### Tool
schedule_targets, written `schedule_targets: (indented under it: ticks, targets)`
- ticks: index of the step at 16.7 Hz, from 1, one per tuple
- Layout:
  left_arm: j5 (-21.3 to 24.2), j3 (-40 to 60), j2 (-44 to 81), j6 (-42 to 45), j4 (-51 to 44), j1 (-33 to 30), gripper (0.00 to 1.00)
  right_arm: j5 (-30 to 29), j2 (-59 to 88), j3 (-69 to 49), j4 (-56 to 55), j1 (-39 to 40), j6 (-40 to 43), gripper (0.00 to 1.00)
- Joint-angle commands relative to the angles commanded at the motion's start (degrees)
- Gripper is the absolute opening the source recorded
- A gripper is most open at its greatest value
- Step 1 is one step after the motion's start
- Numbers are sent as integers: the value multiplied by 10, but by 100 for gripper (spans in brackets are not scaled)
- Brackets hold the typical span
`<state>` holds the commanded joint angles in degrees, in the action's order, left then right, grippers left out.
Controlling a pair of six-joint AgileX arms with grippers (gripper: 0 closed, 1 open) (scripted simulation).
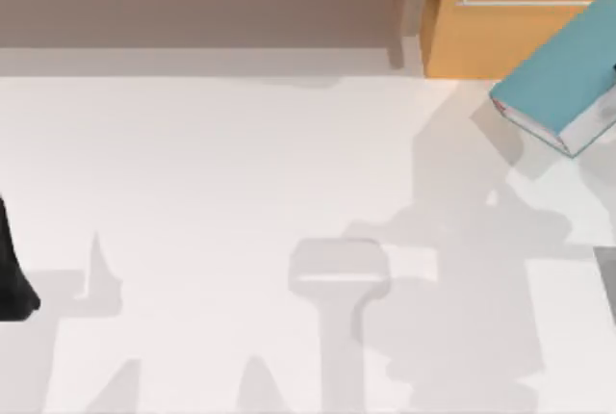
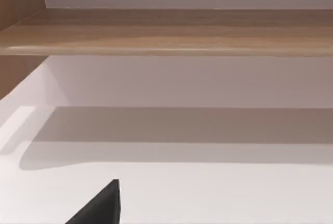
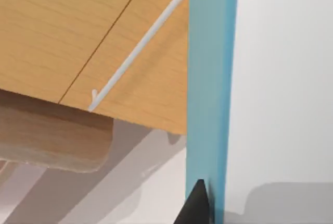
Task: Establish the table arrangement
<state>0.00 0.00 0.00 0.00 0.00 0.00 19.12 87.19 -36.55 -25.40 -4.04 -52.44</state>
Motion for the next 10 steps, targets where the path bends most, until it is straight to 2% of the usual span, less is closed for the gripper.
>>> schedule_targets:
  ticks: [5, 10]
  targets:
    - [0, 0, 0, 0, 0, 0, 100, 42, 70, -52, -72, -172, -171, 0]
    - [0, 0, 0, 0, 0, 0, 100, 68, 172, -126, -131, -253, -282, 0]
